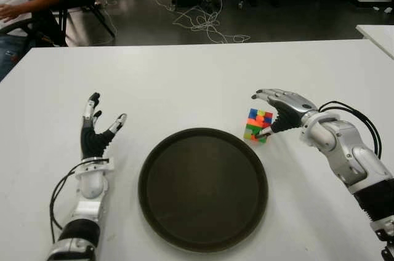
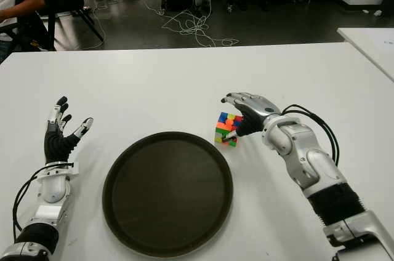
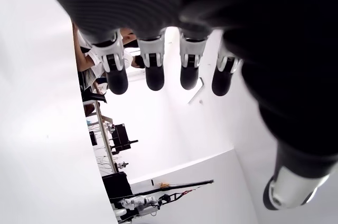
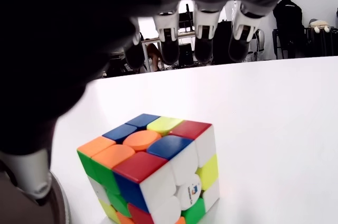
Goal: Pick up the Rubik's Cube and put it in the plate
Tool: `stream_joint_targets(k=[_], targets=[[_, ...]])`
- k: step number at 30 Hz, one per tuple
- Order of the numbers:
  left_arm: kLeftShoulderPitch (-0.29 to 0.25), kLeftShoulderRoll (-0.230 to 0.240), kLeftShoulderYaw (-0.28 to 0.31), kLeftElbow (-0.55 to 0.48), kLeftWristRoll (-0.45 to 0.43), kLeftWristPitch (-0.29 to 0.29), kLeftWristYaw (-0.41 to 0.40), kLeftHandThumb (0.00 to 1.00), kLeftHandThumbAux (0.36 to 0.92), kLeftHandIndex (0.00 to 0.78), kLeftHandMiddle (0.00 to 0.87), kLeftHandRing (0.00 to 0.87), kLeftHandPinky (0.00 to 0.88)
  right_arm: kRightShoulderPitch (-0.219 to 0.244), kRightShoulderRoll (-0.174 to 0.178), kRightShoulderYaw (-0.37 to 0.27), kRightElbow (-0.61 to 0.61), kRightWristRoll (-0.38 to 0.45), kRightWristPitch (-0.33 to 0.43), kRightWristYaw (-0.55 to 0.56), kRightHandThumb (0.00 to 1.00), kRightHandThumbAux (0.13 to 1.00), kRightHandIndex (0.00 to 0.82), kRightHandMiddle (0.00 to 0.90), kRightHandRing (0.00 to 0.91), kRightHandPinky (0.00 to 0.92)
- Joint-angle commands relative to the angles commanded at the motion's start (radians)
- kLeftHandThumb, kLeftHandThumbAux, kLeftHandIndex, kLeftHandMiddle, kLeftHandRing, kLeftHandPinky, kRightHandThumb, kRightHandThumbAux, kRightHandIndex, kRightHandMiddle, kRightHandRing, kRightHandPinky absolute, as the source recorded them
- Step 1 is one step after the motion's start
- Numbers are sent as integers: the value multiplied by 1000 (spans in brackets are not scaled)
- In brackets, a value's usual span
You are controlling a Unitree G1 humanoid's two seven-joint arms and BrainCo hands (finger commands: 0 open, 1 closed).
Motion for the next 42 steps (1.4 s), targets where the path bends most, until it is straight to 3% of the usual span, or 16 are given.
stream_joint_targets(k=[24, 42], targets=[[-1, 2, 2, 14, 6, -7, 6, 293, 664, 6, 45, 24, 20, -7, 8, 17, 2, -4, 3, 14, 0, 596, 0, 0, 0, 0], [4, 1, 4, 1, -2, -11, -5, 289, 684, 5, 33, 14, 21, 7, 24, 25, 26, -1, -10, -21, 0, 593, 0, 0, 0, 0]])
